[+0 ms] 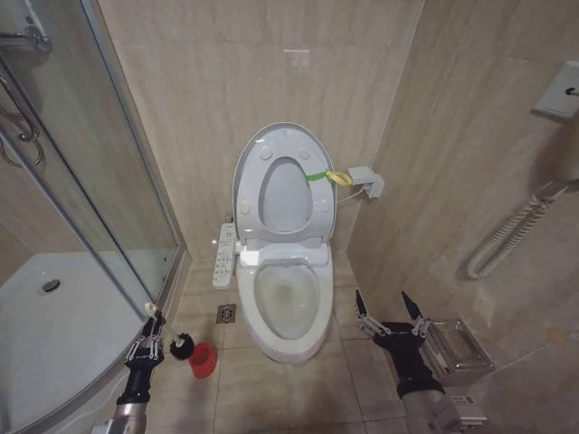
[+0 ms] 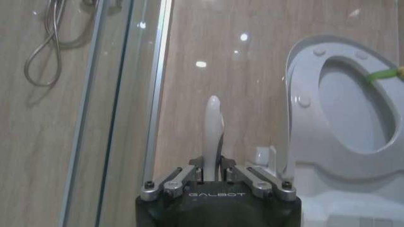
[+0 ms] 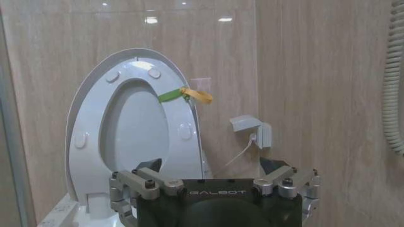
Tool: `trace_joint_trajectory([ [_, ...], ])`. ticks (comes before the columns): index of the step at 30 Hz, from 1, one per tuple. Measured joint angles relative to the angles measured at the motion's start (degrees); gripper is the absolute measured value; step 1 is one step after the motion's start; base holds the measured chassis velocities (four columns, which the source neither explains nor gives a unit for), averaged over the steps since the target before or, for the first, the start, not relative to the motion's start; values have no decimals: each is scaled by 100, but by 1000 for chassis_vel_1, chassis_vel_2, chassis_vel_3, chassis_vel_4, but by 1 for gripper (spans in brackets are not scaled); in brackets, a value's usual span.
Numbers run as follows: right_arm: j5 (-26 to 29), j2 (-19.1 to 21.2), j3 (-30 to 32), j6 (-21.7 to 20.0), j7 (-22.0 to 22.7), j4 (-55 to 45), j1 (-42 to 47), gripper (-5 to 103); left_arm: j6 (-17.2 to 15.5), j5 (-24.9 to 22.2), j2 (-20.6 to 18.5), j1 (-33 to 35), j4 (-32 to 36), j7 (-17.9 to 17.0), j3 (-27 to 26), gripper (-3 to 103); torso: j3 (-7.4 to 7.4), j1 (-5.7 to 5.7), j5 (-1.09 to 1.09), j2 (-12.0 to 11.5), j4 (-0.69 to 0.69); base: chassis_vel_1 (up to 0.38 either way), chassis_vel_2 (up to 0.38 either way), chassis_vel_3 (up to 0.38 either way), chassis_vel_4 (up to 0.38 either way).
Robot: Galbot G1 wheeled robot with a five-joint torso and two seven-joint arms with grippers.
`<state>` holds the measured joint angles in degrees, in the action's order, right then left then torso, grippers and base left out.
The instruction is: Open the toilet lid, clean the toilet bowl with a toilet brush, close the toilet lid, and flush.
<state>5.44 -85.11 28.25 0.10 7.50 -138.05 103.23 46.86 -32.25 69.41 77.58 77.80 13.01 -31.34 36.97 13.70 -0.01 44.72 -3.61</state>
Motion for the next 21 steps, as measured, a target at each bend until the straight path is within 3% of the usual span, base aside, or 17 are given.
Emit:
trace_joint_trajectory([
  [10,0,0,0,0,0,0,0,100,3,-370,-88,-489,-961,573,131,16,0,0,1,0,1,0,0,0,0],
  [17,0,0,-1,0,0,0,0,100,6,-854,-103,-983,-1885,1411,322,16,0,0,2,0,1,0,0,0,0],
  [21,0,0,0,0,0,0,0,100,10,-910,-88,-1282,-2265,1686,415,16,0,0,1,0,0,0,0,0,0],
])
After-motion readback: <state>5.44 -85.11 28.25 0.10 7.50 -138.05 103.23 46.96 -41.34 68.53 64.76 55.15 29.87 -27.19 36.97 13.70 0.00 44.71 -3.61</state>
